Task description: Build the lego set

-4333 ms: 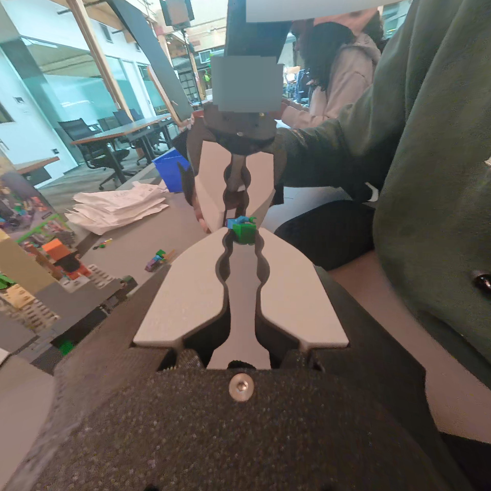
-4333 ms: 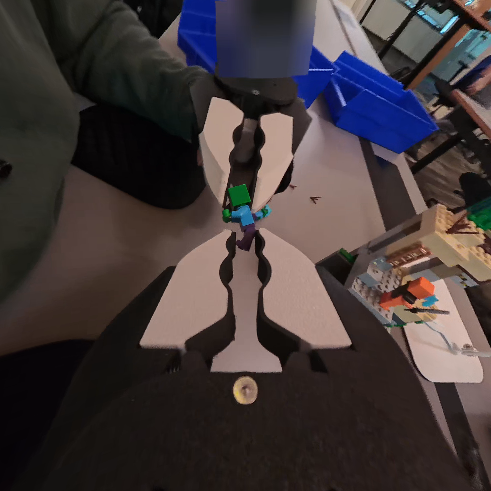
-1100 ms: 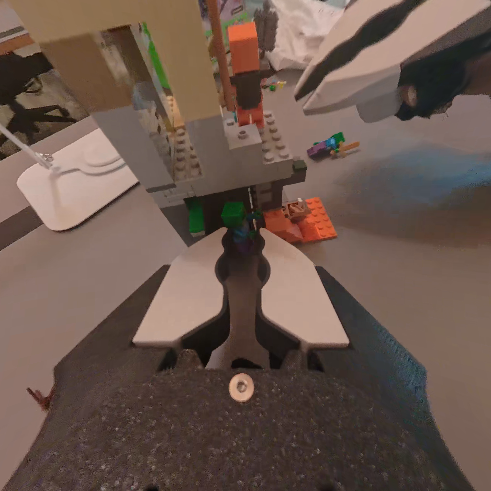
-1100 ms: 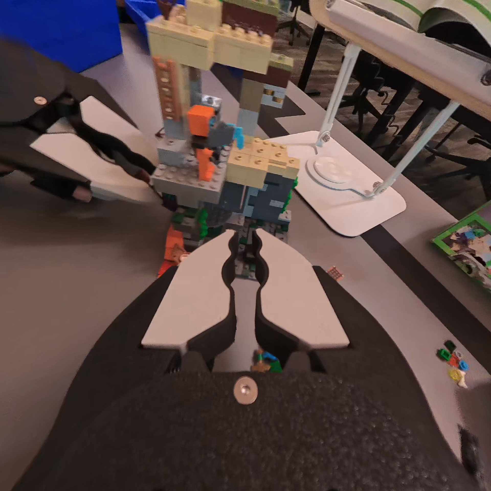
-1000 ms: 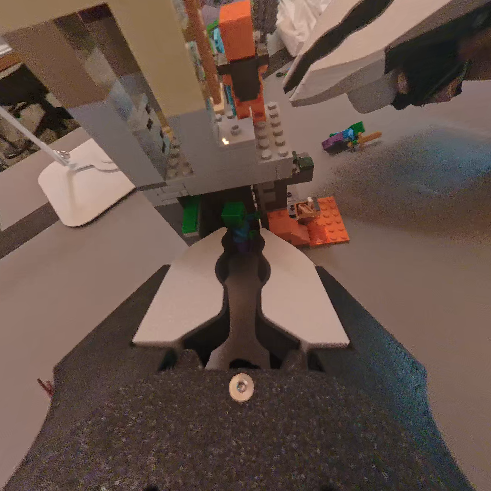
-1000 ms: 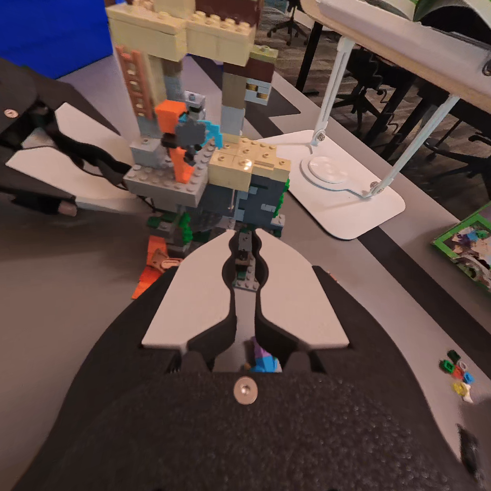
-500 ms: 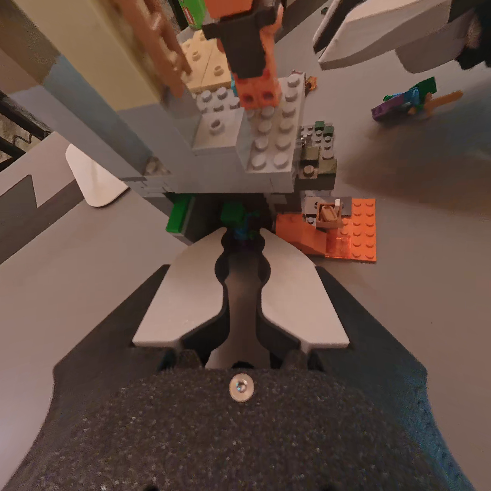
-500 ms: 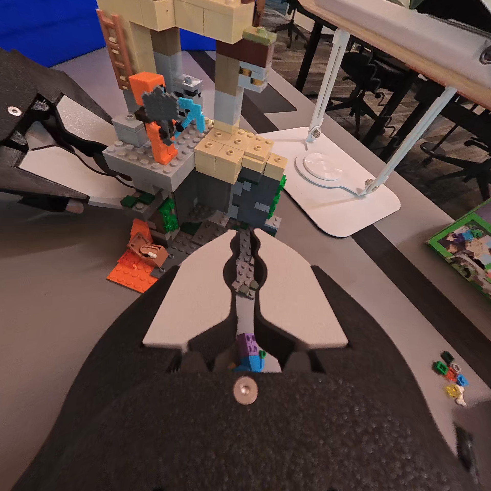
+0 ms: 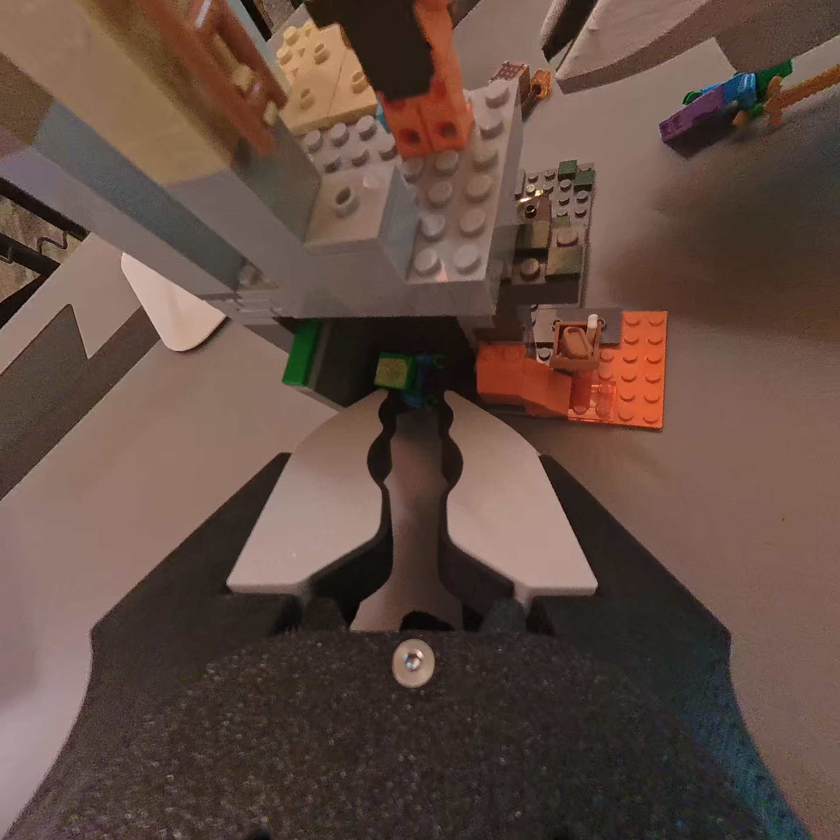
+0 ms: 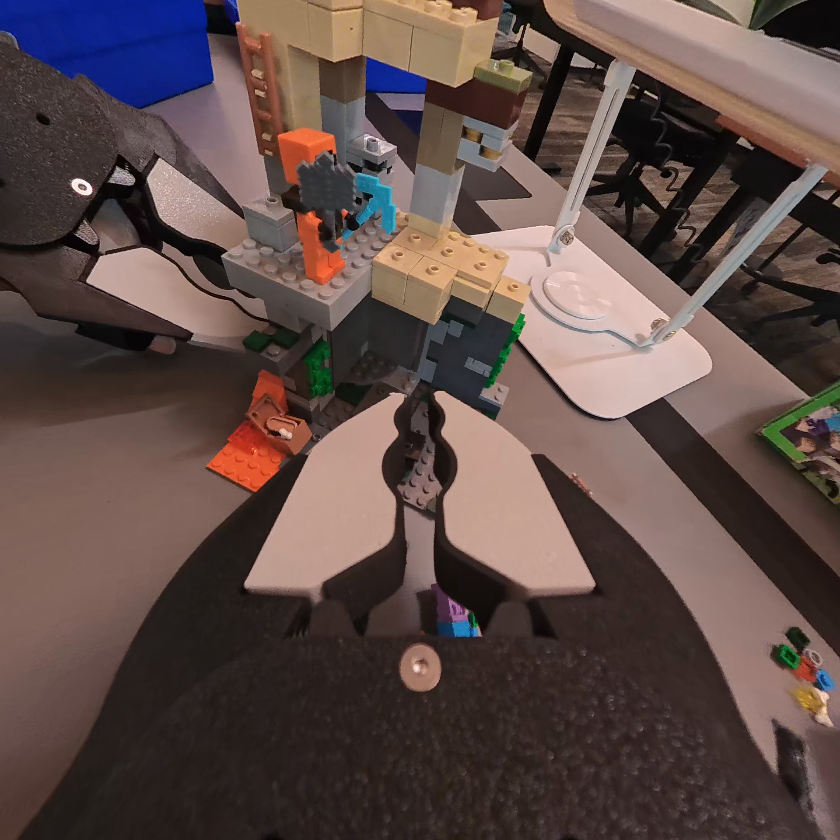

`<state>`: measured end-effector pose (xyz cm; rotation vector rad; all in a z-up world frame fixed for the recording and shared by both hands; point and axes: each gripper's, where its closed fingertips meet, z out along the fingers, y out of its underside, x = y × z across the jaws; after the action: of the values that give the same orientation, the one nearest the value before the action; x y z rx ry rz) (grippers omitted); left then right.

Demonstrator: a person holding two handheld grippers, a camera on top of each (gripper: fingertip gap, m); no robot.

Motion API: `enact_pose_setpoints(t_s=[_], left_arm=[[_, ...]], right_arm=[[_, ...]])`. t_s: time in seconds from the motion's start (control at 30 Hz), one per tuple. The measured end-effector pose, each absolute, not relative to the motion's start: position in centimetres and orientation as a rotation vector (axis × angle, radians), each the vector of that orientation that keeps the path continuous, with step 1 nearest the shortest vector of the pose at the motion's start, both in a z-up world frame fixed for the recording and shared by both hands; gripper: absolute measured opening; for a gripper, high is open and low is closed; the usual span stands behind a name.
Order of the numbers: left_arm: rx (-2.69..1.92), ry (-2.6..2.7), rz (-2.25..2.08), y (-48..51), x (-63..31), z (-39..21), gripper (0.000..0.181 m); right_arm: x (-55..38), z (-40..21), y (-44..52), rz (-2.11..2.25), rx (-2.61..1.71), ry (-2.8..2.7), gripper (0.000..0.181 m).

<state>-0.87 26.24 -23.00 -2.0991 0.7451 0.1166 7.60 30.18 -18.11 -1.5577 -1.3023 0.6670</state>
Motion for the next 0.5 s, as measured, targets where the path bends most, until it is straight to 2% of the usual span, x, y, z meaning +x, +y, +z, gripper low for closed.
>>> enact_pose_setpoints(t_s=[0.5], left_arm=[[-2.074,0.807,0.193,26.63,-1.06,-22.41,0.018]], right_arm=[[7.37,-18.19,29.89,0.685,-1.564,-1.302,0.007]])
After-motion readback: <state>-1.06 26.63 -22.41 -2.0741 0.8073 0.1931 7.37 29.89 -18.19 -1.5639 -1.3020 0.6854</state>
